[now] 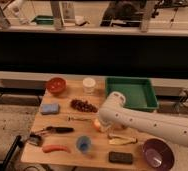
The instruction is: Place apple in table surface
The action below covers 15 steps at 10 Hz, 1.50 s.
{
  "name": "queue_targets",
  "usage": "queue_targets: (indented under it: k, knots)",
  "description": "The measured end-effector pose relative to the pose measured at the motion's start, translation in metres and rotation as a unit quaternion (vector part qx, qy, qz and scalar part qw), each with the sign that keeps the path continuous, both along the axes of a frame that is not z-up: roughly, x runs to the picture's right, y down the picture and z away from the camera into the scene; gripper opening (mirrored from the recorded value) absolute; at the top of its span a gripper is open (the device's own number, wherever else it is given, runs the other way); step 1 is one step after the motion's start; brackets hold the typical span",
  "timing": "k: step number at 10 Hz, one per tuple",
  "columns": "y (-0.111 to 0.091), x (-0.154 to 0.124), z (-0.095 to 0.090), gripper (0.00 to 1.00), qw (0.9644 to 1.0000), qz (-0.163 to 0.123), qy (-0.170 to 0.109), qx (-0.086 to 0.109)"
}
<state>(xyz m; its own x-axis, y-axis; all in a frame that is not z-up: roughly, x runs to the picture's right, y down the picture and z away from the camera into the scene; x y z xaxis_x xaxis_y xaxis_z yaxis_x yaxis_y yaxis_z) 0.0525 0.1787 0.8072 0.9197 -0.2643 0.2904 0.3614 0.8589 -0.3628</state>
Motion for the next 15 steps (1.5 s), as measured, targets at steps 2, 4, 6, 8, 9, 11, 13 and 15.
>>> queue_targets:
  k: [2, 4, 6, 8, 9, 11, 13, 15]
  knots:
    - [-0.017, 0.001, -0.023, 0.1, 0.9998, 0.007, -0.006, 0.015]
    - [-0.032, 0.002, -0.042, 0.1, 0.9994, 0.013, -0.013, 0.028]
    - [-0.043, 0.005, -0.059, 0.1, 0.9987, 0.022, -0.018, 0.043]
    - [-0.044, 0.004, -0.064, 0.1, 0.9983, 0.024, -0.024, 0.047]
    - [-0.044, 0.003, -0.065, 0.1, 0.9982, 0.025, -0.027, 0.049]
    - [-0.045, 0.001, -0.069, 0.07, 0.9978, 0.025, -0.031, 0.053]
    - [-0.044, -0.001, -0.072, 0.02, 0.9975, 0.02, -0.035, 0.057]
    - [-0.041, -0.001, -0.069, 0.02, 0.9977, 0.017, -0.034, 0.056]
